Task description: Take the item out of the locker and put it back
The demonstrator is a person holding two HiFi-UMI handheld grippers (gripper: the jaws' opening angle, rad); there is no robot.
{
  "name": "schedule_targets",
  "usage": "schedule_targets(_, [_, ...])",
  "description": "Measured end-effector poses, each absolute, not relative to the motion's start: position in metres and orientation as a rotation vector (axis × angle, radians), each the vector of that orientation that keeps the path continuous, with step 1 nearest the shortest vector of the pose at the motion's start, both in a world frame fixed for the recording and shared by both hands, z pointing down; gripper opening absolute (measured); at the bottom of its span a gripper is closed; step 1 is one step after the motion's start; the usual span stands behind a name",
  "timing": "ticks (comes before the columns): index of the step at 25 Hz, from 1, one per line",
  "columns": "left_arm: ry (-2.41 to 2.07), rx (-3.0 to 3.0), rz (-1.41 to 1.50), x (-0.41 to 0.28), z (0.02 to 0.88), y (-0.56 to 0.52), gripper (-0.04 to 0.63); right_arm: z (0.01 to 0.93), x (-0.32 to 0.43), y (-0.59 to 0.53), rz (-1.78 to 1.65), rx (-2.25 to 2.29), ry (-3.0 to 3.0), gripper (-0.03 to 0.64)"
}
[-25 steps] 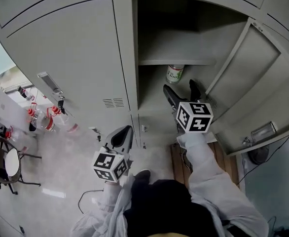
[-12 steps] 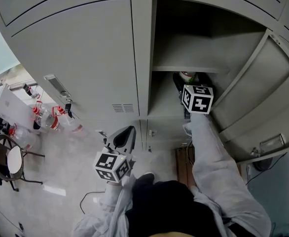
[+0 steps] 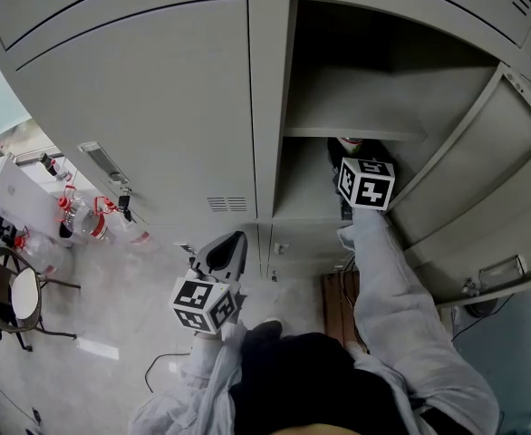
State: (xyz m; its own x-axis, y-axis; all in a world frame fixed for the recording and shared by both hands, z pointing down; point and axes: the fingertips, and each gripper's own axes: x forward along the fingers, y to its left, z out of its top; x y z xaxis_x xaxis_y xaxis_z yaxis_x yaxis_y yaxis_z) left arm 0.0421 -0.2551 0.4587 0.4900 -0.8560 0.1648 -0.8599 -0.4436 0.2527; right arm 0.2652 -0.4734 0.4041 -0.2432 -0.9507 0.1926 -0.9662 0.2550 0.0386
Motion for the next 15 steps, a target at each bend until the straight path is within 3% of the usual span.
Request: schedule_targets(15, [-1.459,2.432,0.005,0.047,0.456,-0.247,0.014,0.397,0.211,-0.431,0.824,1.451,-2.741,0.301])
